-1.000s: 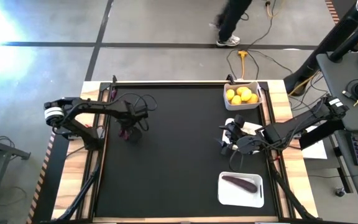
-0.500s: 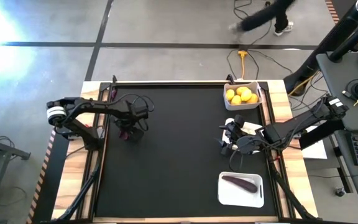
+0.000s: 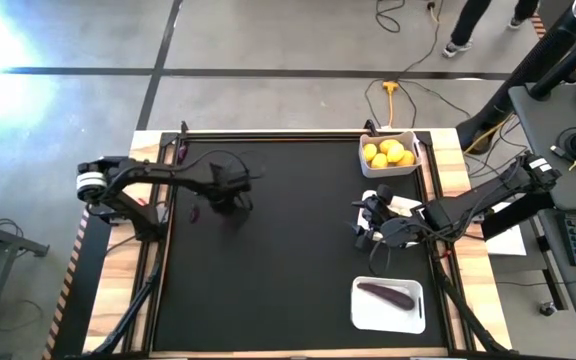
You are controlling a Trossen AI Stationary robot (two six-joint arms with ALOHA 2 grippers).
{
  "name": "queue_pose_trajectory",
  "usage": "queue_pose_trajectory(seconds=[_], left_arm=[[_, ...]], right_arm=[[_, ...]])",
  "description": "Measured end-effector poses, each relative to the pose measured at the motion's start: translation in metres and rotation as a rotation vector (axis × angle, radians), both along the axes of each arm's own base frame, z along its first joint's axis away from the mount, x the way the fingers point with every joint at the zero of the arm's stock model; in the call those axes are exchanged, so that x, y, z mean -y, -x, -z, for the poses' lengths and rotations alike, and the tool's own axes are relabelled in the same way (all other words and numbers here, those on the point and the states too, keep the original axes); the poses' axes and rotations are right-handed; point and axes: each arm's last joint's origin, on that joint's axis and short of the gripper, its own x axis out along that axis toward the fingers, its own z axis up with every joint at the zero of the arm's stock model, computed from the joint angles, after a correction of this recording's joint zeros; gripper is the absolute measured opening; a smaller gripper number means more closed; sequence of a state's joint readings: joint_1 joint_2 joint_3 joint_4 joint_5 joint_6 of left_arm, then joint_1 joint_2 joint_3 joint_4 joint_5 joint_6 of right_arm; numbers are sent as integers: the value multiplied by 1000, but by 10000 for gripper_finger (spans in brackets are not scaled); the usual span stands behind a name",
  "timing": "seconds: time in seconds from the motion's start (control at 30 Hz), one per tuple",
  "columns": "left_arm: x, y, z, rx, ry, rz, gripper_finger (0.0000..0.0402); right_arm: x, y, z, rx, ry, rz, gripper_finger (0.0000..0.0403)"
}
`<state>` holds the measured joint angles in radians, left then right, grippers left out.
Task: Sort produce into baskets
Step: Put the eggplant into the bottom white bin
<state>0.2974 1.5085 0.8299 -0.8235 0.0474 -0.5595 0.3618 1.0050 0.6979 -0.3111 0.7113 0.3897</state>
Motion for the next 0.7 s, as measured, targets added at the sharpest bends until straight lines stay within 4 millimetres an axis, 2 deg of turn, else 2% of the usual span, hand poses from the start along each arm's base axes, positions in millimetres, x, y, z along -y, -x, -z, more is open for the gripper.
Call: queue_pose_trajectory(seconds=[0.07,0.17,0.27,0.37,0.5,0.57,0.7], left_arm=[[7,-21,-13,139,-41,52,18],[24,-52,-31,372,-141,97,24],[44,-76,-39,567,-237,116,35],[63,-93,-28,629,-286,151,38],[82,-105,2,592,-309,201,39],[89,-109,17,566,-316,240,40],[100,-118,29,569,-339,306,45]], right_arm=[[0,-1,-1,8,3,-4,253],[0,-1,-1,11,4,-5,257],[0,-1,0,8,12,-11,258],[-2,-5,5,22,8,-18,256],[-7,-18,21,7,44,-71,254],[-9,-29,30,-2,75,-104,255],[-11,-58,45,51,119,-168,260]])
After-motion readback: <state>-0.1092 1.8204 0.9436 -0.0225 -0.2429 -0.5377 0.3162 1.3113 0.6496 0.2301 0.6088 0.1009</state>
